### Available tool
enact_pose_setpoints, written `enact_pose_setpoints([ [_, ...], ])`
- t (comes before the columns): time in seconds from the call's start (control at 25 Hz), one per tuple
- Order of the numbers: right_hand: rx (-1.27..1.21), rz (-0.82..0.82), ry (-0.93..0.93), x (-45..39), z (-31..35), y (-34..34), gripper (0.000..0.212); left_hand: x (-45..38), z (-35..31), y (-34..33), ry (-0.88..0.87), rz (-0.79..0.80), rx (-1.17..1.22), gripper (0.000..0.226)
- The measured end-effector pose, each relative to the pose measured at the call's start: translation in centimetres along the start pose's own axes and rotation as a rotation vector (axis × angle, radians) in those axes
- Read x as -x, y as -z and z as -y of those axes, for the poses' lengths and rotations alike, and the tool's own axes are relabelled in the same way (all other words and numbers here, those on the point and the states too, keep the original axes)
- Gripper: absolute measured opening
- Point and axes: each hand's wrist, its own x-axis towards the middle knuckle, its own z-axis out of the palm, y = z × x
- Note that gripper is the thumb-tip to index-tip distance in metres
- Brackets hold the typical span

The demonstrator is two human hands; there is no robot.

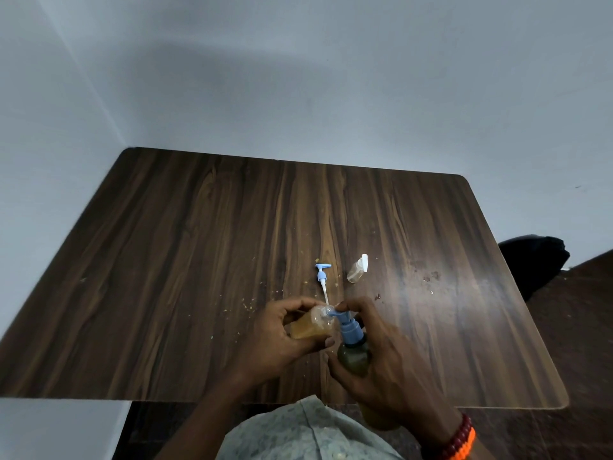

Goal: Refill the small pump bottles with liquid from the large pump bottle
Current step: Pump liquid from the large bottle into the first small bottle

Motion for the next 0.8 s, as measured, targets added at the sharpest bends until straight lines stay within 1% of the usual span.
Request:
enact_pose_setpoints([
  [0.08, -0.013, -0.01, -0.007, -0.06, -0.1, 0.0, 0.058, 0.04, -0.16, -0.09, -0.01, -0.008, -0.005, 0.047],
  [0.28, -0.031, -0.008, -0.023, -0.12, -0.39, -0.21, 0.064, -0.35, -0.29, 0.26, -0.011, -0.03, 0.0, 0.045],
  [0.44, -0.043, -0.019, -0.031, -0.37, -0.32, -0.31, 0.053, -0.39, -0.13, -0.04, -0.004, -0.006, -0.044, 0.044],
  [0.48, -0.05, -0.024, -0.036, -0.43, -0.27, -0.28, 0.054, -0.41, -0.14, -0.11, -0.001, -0.004, -0.039, 0.045],
  [0.6, -0.04, -0.037, -0.032, -0.48, -0.28, -0.22, 0.069, -0.49, -0.36, 0.06, -0.009, -0.022, -0.005, 0.052],
  [0.68, -0.038, -0.011, -0.043, -0.54, -0.33, -0.18, 0.074, -0.53, -0.53, 0.27, -0.018, -0.027, 0.005, 0.055],
  [0.72, -0.037, 0.006, -0.051, -0.58, -0.34, -0.13, 0.072, -0.56, -0.58, 0.32, -0.018, -0.026, 0.004, 0.055],
  [0.8, -0.028, 0.016, -0.043, -0.58, -0.43, -0.06, 0.061, -0.58, -0.45, 0.19, -0.014, -0.015, -0.021, 0.051],
])
